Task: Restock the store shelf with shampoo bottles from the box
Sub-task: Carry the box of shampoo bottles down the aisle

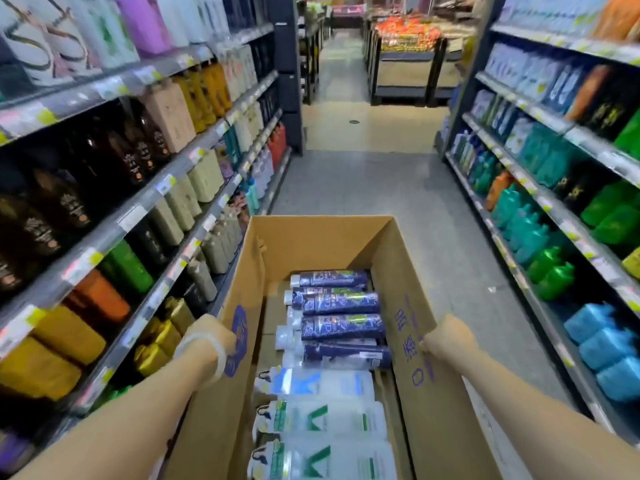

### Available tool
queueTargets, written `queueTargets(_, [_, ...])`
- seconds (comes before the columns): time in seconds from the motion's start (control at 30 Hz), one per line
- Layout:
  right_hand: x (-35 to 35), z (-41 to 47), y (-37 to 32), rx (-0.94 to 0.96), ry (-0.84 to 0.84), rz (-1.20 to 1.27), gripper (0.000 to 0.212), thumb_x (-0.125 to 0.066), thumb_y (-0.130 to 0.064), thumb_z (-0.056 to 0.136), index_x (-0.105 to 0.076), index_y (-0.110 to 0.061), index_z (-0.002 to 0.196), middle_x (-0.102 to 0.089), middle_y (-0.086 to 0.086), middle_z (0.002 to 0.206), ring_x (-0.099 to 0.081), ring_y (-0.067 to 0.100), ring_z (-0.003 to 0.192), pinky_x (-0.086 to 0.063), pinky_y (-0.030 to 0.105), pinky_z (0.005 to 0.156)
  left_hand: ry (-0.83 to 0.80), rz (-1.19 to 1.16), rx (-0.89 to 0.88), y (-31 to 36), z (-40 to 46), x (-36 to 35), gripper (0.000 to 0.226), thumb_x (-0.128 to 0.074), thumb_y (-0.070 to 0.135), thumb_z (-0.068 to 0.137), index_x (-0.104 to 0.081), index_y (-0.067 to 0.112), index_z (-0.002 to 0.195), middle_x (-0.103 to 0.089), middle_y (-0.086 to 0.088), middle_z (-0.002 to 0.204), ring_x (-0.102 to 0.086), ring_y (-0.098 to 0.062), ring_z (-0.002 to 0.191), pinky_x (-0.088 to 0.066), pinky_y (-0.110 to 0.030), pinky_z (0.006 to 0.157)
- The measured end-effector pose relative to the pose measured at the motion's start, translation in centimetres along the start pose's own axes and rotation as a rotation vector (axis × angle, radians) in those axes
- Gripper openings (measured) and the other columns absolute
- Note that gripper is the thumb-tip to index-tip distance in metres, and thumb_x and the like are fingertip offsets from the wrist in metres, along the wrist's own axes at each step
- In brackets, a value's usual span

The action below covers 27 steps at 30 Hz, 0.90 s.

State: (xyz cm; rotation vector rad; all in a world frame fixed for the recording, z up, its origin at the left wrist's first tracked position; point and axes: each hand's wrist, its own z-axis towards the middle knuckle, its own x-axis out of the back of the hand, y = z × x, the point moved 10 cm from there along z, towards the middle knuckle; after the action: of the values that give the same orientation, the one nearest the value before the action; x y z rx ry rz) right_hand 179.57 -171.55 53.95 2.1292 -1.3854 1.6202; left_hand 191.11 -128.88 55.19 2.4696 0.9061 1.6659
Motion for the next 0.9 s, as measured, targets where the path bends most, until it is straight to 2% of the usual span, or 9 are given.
queueTargets(0.1, [1.4, 7.1, -5.5, 0.013, -0.003, -0.003, 0.022, -0.064, -0.02, 0.079, -0.046, -0.008, 0.073, -0.056, 0.013, 0.087, -0.057, 0.029, 0.084, -0.042, 0.029, 0.066, 0.018, -0.064, 0.047, 4.0, 7.5, -0.2, 0.016, -0.062, 0.01, 0.08, -0.05, 0.005, 0.071, -0.057, -0.012, 0.07, -0.061, -0.027, 0.069, -0.046, -0.03, 0.052])
queueTargets(0.2, [2.2, 14.5, -11.1, 0.042, -0.01, -0.011, 0.016, -0.063, -0.014, 0.08, -0.055, -0.004, 0.087, -0.064, 0.018, 0.097, -0.06, 0.03, 0.085, -0.04, 0.027, 0.063, 0.032, -0.072, 0.038, 9.2, 14.9, 0.7, 0.014, -0.059, 0.014, 0.083, -0.054, 0.003, 0.088, -0.062, -0.014, 0.089, -0.063, -0.031, 0.085, -0.05, -0.034, 0.066])
queueTargets(0.33, [2.1, 24.2, -17.2, 0.019, -0.011, -0.055, 0.021, -0.062, -0.013, 0.082, -0.056, 0.0, 0.098, -0.062, 0.016, 0.098, -0.06, 0.03, 0.09, -0.04, 0.026, 0.064, 0.007, -0.049, 0.029, 15.3, 24.8, 1.0, 0.011, -0.058, 0.013, 0.082, -0.051, 0.005, 0.081, -0.06, -0.013, 0.085, -0.062, -0.031, 0.084, -0.048, -0.031, 0.063])
queueTargets(0.43, [1.4, 30.7, -21.4, -0.016, -0.018, -0.046, 0.015, -0.063, -0.014, 0.081, -0.05, -0.006, 0.083, -0.054, 0.009, 0.077, -0.057, 0.027, 0.079, -0.039, 0.026, 0.061, 0.011, -0.051, 0.054, 18.9, 30.6, 1.6, 0.008, -0.056, 0.011, 0.081, -0.058, 0.003, 0.082, -0.062, -0.015, 0.08, -0.063, -0.032, 0.077, -0.045, -0.031, 0.054])
queueTargets(0.57, [0.1, 38.3, -26.4, -0.022, -0.014, -0.037, 0.024, -0.062, -0.012, 0.081, -0.044, -0.008, 0.065, -0.05, 0.007, 0.066, -0.05, 0.021, 0.06, -0.034, 0.025, 0.048, 0.03, -0.056, 0.057, 23.0, 38.5, 1.8, 0.011, -0.058, 0.01, 0.08, -0.061, 0.001, 0.076, -0.062, -0.013, 0.069, -0.062, -0.03, 0.066, -0.042, -0.028, 0.048])
queueTargets(0.63, [-1.4, 42.2, -28.6, -0.025, -0.031, -0.011, 0.029, -0.062, -0.013, 0.081, -0.042, -0.011, 0.06, -0.053, 0.009, 0.069, -0.053, 0.025, 0.064, -0.039, 0.026, 0.052, 0.039, -0.068, 0.063, 24.4, 42.3, 1.2, 0.014, -0.059, 0.01, 0.079, -0.056, 0.003, 0.067, -0.057, -0.011, 0.061, -0.062, -0.031, 0.065, -0.037, -0.026, 0.046])
queueTargets(0.77, [-6.3, 49.7, -32.0, -0.036, -0.079, 0.033, 0.017, -0.063, -0.015, 0.082, -0.054, -0.004, 0.074, -0.063, 0.018, 0.09, -0.062, 0.036, 0.091, -0.045, 0.034, 0.067, 0.049, -0.074, 0.101, 25.9, 50.5, -1.3, 0.022, -0.061, 0.011, 0.078, -0.051, 0.006, 0.06, -0.06, -0.016, 0.064, -0.065, -0.033, 0.071, -0.035, -0.024, 0.048])
queueTargets(0.83, [-9.4, 53.6, -33.0, -0.051, -0.083, 0.052, 0.017, -0.064, -0.016, 0.081, -0.063, 0.001, 0.086, -0.067, 0.021, 0.092, -0.064, 0.036, 0.087, -0.051, 0.035, 0.068, 0.048, -0.085, 0.105, 26.3, 54.8, -3.1, 0.025, -0.063, 0.011, 0.078, -0.05, 0.004, 0.057, -0.066, -0.024, 0.077, -0.065, -0.035, 0.074, -0.038, -0.027, 0.053])
queueTargets(0.9, [-13.1, 57.4, -33.7, -0.067, -0.1, 0.037, 0.016, -0.063, -0.016, 0.081, -0.067, 0.0, 0.084, -0.068, 0.02, 0.085, -0.065, 0.035, 0.079, -0.057, 0.04, 0.07, 0.052, -0.082, 0.106, 26.2, 59.1, -5.3, 0.027, -0.064, 0.009, 0.077, -0.05, 0.003, 0.055, -0.067, -0.025, 0.079, -0.063, -0.036, 0.072, -0.04, -0.029, 0.055])
